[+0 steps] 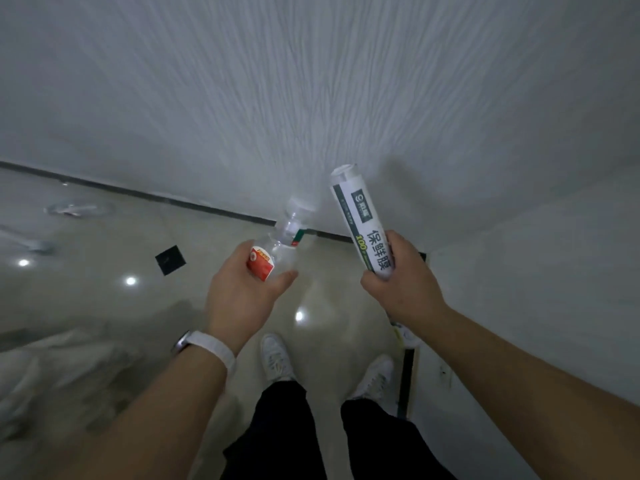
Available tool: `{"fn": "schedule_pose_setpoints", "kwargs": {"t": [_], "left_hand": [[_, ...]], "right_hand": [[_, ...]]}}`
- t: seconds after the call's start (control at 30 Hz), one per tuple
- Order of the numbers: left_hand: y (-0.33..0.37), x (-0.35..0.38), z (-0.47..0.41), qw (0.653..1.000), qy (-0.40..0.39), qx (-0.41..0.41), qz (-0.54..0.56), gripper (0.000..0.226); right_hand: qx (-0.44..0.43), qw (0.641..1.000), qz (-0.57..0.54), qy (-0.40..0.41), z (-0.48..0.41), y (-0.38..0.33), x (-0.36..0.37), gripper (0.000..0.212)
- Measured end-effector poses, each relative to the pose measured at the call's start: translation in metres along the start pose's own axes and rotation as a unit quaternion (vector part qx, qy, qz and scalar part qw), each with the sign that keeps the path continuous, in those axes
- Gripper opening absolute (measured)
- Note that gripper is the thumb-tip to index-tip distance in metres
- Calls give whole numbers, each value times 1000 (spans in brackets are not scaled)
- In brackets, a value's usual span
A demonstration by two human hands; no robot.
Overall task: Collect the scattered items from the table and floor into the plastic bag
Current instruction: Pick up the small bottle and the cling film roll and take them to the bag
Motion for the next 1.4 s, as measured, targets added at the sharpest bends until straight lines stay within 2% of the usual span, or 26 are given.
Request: {"fn": "schedule_pose_setpoints", "kwargs": {"t": [0.07,0.13,0.23,0.33,0.4,0.5,0.63,0.77,0.87,1.0,1.1,1.27,1.4], "left_hand": [[14,-28,14,1000,13,-12,5,76],[25,-52,27,999,19,-17,25,80],[47,-85,40,998,37,-17,55,70],[68,-113,47,996,48,-2,80,46],[77,-130,49,993,52,13,105,37],[89,-156,44,987,63,17,148,33],[95,-193,38,981,117,25,153,35],[93,-225,39,970,174,5,168,32],[93,-244,47,959,222,-12,174,31],[92,-265,71,936,300,-42,181,31],[85,-279,105,906,376,-79,178,33],[71,-290,187,837,500,-133,180,33],[56,-288,273,772,582,-177,183,36]], "right_hand": [[-20,1000,0,-2,12,-30,-21,27],[-39,999,11,-2,23,-56,-39,27],[-72,995,67,4,34,-95,-62,32],[-109,988,113,13,38,-133,-78,44],[-128,983,130,24,39,-157,-86,52],[-158,979,119,54,35,-199,-98,51],[-203,972,100,66,28,-247,-100,45],[-248,961,117,40,8,-280,-87,45],[-280,954,104,-9,-12,-301,-71,45],[-331,939,60,-64,-27,-336,-54,42],[-375,918,45,-122,-27,-363,-36,47],[-497,841,57,-208,9,-412,4,47],[-542,796,48,-265,71,-441,32,52]]}}
Point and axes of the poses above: each hand's wrist, its own z-axis away from the middle knuckle, its own x-axis out of the palm, y = z × x, the point moved 9 cm from there along -z, towards the middle knuckle, and after that the axes turned 12 degrees about z, right-handed, at the moved point
